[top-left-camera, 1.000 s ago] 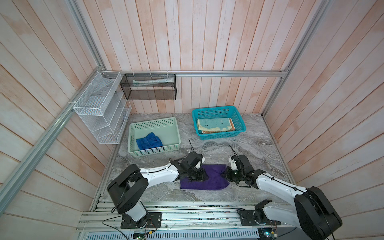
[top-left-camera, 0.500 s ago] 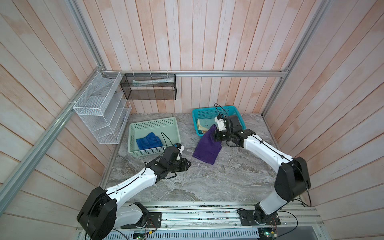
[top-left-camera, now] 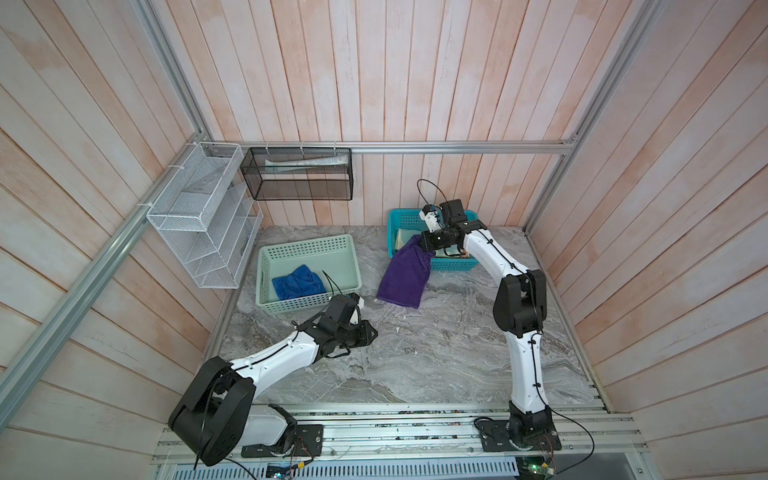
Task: Fold and stack the towels
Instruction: 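Lift the purple towel toward the teal basket with the right gripper while the left withdraws, then lower the purple towel onto the towel stack in the teal basket with the right gripper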
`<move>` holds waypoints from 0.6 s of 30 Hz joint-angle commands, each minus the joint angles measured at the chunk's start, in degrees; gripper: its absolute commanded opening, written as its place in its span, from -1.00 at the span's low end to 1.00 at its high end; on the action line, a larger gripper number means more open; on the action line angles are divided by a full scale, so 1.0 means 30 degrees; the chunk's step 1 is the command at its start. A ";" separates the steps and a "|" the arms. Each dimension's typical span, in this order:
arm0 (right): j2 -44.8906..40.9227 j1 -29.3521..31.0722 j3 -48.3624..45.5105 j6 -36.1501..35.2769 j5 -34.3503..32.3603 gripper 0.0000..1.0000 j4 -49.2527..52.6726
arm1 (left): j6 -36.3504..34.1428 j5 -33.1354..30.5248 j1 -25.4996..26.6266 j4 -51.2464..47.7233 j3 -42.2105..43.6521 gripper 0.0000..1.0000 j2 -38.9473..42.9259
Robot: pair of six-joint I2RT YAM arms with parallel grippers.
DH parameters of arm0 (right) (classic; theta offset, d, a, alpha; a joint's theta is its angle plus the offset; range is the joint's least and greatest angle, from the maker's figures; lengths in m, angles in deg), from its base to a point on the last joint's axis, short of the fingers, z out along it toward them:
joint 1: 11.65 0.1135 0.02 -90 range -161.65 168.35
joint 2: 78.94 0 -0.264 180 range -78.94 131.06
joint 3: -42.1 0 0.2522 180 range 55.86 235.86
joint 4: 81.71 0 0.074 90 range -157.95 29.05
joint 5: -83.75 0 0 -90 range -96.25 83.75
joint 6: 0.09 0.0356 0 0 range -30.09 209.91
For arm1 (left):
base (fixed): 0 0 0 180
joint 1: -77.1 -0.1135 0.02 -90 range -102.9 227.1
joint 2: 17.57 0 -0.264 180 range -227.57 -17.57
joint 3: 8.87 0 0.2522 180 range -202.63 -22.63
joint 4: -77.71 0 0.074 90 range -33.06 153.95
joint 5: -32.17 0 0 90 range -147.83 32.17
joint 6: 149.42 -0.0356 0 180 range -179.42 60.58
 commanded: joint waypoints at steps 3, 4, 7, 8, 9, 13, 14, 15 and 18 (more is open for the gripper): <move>-0.0030 -0.0151 -0.2217 0.0412 0.1119 -1.00 0.2676 | 0.0187 0.0329 -0.0092 0.0727 0.0513 -0.47 0.0102; -0.0667 -0.0136 -0.3294 0.0461 0.1237 -1.00 0.2151 | 0.0176 0.0323 -0.0102 0.0692 0.0486 -0.47 0.0074; -0.2431 -0.0192 -0.5471 0.0689 0.1577 -1.00 0.1569 | 0.0144 0.0392 -0.0128 0.0379 0.0113 -0.47 0.0021; -0.2774 -0.0216 -0.5860 0.0708 0.1785 -1.00 0.1702 | 0.0143 0.0423 -0.0132 0.0349 0.0008 -0.47 0.0029; -0.3243 -0.0224 -0.6319 0.0683 0.2082 -1.00 0.1931 | 0.0180 0.0433 -0.0128 0.0364 -0.0101 -0.47 0.0069; -0.4331 -0.0224 -0.7866 0.0356 0.2937 -1.00 0.3259 | 0.0177 0.0539 -0.0128 0.0229 -0.0530 -0.47 0.0065; -0.4565 -0.0209 -0.8313 0.0278 0.3079 -1.00 0.3483 | 0.0162 0.0550 -0.0128 0.0158 -0.0623 -0.47 0.0016; -0.4883 -0.0180 -0.8877 0.0167 0.3211 -1.00 0.3665 | 0.0123 0.0591 -0.0128 0.0072 -0.0739 -0.47 -0.0030; -0.5925 -0.0013 -1.0435 -0.0071 0.3554 -1.00 0.4051 | 0.0128 0.0625 -0.0128 -0.0064 -0.0933 -0.47 -0.0100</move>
